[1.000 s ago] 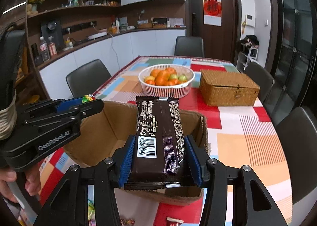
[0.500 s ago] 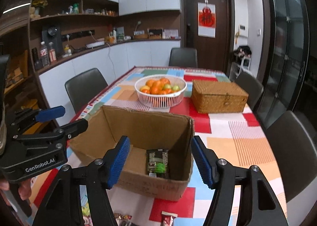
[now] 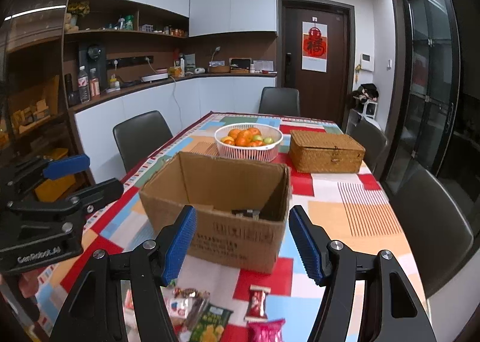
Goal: Organize snacks
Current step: 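Move both tools back from the box to the snack pile, then grasp the pink snack bag with the right tool while the left grasps the gold cookie packet, then carry both packets into the cardboard box and open both tools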
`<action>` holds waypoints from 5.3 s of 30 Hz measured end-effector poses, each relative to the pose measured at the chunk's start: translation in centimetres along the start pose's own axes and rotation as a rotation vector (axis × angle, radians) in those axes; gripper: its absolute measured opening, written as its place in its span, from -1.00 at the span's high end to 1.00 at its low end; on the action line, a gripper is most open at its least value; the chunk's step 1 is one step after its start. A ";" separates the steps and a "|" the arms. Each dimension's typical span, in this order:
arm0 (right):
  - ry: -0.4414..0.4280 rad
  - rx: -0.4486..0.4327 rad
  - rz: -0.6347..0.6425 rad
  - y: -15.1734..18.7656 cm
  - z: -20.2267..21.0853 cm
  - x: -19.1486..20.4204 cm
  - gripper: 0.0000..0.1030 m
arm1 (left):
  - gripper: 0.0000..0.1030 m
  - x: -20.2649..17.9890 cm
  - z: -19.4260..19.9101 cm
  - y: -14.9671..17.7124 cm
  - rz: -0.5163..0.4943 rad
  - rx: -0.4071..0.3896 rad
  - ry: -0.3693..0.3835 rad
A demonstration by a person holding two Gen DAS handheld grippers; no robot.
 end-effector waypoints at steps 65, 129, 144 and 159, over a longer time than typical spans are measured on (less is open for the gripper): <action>0.053 0.536 -0.063 17.7 -7.0 -2.6 -0.01 | 0.16 -3.3 -8.6 17.1 0.166 0.562 0.096; -0.017 0.090 -0.043 -4.0 -7.4 -1.2 0.40 | 0.25 1.9 -10.0 -5.4 0.050 0.065 0.038; 0.009 0.141 -0.067 -3.4 -9.4 -2.9 0.28 | -0.29 1.2 -11.2 -4.3 0.044 0.114 0.031; -0.042 0.156 -0.025 0.0 -5.7 -0.7 0.09 | -0.34 0.8 -6.2 0.0 -0.013 0.110 0.057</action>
Point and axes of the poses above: each gripper's, at about its wrist camera, not at the fingertips, and z roughly against the way its jaws point, x to its left, y to its underside, the point moved 2 cm from there along -z, roughly the way its jaws point, and after that the axes turned 2 degrees about -x, right-handed, at the moved point
